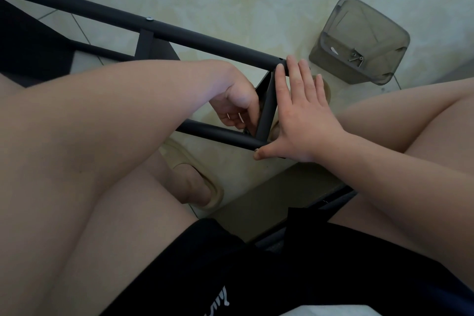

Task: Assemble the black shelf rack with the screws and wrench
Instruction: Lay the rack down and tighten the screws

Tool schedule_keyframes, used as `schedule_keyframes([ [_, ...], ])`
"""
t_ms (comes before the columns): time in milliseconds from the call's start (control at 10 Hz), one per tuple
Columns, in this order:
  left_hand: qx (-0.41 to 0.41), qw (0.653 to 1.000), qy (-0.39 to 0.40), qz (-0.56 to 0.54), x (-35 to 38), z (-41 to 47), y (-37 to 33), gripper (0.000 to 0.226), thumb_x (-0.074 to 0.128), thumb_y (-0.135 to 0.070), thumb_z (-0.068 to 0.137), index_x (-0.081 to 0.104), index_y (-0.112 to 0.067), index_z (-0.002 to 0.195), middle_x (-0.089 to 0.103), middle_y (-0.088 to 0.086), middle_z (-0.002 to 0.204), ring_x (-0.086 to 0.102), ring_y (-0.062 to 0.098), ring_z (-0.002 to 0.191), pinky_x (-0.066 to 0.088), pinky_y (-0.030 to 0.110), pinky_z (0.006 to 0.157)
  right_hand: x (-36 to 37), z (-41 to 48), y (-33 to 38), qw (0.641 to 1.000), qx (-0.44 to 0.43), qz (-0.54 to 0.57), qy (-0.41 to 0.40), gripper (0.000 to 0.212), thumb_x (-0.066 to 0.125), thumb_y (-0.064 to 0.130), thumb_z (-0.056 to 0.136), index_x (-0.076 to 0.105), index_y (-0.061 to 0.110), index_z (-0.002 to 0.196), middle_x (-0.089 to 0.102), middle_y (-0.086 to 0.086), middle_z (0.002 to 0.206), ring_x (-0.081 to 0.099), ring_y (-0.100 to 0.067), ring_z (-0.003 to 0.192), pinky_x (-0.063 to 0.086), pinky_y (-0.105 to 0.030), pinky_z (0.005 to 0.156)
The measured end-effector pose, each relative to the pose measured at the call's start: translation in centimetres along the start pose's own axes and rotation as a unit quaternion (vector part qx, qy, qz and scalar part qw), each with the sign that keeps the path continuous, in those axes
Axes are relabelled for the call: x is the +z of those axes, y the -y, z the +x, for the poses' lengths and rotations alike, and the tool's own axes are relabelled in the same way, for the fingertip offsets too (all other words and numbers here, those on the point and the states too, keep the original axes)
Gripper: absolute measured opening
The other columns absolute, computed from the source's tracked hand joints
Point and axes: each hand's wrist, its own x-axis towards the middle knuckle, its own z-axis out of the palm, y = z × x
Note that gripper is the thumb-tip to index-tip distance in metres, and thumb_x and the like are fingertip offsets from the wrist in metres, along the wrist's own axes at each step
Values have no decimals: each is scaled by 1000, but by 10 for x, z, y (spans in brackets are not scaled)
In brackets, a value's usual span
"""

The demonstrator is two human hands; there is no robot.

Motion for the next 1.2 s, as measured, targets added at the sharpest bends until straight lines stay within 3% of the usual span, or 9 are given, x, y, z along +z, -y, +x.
schedule_keyframes([
  [200,-11,1000,23,8,4,2,0,7,63,-7,91,68,-12,93,65,1,81,53,11,65,42,24,68,2,0,1,1000,0,-2,-1,162,70,89,54,-27,6,155,-34,-17,162,-32,-35,149,-10,-53,124],
  [500,-10,1000,15,-10,1,2,0,15,62,-5,90,67,-10,103,62,2,83,54,11,65,42,24,69,3,0,1,1000,0,-2,-5,162,70,89,54,-26,6,155,-33,-17,162,-31,-35,150,-10,-53,124],
  [600,-18,1000,-2,-4,3,3,1,13,61,-13,92,70,-11,101,68,0,85,54,11,63,43,24,66,3,0,0,1000,2,-1,-6,163,70,89,53,-26,6,155,-34,-17,162,-31,-35,150,-11,-53,124],
  [800,-14,1000,6,5,6,2,2,7,64,-8,90,68,-12,95,66,0,81,52,11,66,42,24,69,3,-1,1,1000,1,-1,-9,162,71,88,54,-26,6,155,-33,-17,162,-31,-35,150,-11,-53,124],
  [1000,-7,1000,10,2,0,-2,0,17,63,-5,90,67,-11,105,66,0,83,54,10,64,42,22,65,2,0,1,1000,2,0,-6,162,71,88,54,-26,7,155,-34,-16,162,-31,-35,150,-12,-52,123],
  [1200,-13,1000,13,6,2,-1,0,12,67,-12,90,71,-14,101,70,-1,86,53,11,66,43,24,70,2,-1,1,1000,2,-1,-8,162,72,88,54,-25,6,155,-33,-16,162,-31,-35,150,-12,-52,123],
])
